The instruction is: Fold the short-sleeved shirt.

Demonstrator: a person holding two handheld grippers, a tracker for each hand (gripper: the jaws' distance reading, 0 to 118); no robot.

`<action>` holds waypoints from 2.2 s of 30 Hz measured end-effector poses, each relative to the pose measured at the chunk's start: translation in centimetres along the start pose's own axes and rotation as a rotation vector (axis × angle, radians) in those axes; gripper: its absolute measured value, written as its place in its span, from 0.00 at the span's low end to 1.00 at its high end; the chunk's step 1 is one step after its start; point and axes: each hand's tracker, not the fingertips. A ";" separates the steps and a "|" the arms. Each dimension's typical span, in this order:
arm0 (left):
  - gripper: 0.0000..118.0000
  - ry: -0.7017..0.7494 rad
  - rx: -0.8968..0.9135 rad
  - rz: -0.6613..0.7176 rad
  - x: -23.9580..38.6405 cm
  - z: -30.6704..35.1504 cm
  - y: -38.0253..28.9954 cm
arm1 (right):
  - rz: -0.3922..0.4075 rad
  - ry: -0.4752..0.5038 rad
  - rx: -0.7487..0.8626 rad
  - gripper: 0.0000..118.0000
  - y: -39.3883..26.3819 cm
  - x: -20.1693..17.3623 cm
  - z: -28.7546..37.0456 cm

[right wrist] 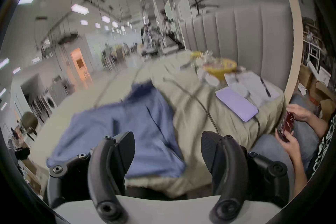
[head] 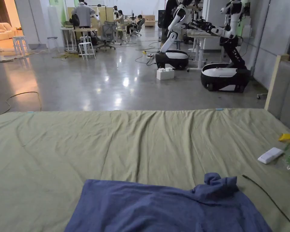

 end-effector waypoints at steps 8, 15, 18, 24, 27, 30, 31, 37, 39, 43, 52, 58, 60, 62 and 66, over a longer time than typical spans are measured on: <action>0.81 -0.043 0.252 0.065 5.8 6.7 7.1 | 0.237 0.152 0.148 0.67 4.0 -8.3 3.2; 0.66 -0.030 0.351 -0.067 7.8 9.9 8.4 | 0.271 0.242 0.132 0.42 4.5 -10.5 4.7; 0.31 -0.043 0.356 -0.061 7.9 10.8 8.7 | 0.301 0.230 0.131 0.13 4.6 -11.2 5.4; 0.00 -0.108 0.327 -0.004 8.4 10.2 9.2 | 0.331 0.206 0.160 0.00 5.0 -12.1 5.5; 0.00 -0.132 0.340 0.015 8.1 10.2 9.4 | 0.322 0.209 0.167 0.00 5.0 -12.0 5.6; 0.00 -0.132 0.342 -0.006 8.2 10.1 9.5 | 0.309 0.217 0.178 0.00 5.0 -11.9 5.6; 0.00 -0.135 0.343 -0.009 8.3 10.0 9.5 | 0.308 0.215 0.177 0.00 5.1 -11.9 5.6; 0.00 -0.145 0.316 -0.019 8.2 9.3 9.3 | 0.279 0.216 0.174 0.00 5.0 -11.6 5.4; 0.00 -0.119 0.298 -0.022 7.8 8.9 9.1 | 0.277 0.213 0.161 0.00 4.8 -11.5 5.3; 0.00 -0.129 0.224 0.109 4.7 8.1 8.4 | 0.272 0.228 0.136 0.00 4.4 -11.2 5.4; 0.73 -0.142 -0.066 0.258 -1.6 -1.6 -1.1 | 0.177 0.224 0.003 0.00 2.1 -10.4 3.7; 0.63 -0.086 -0.329 0.226 -1.4 -10.4 -7.0 | 0.177 0.202 -0.037 0.00 1.5 -10.0 3.5; 0.62 -0.098 -0.328 0.222 -1.2 -12.2 -7.5 | 0.181 0.186 -0.045 0.00 1.4 -9.7 3.6; 0.59 -0.088 -0.342 0.224 -1.1 -13.5 -7.9 | 0.180 0.173 -0.055 0.00 1.2 -9.3 3.7; 0.19 -0.099 -0.340 0.148 -0.6 -12.7 -7.3 | 0.174 0.142 -0.067 0.00 0.7 -8.6 3.7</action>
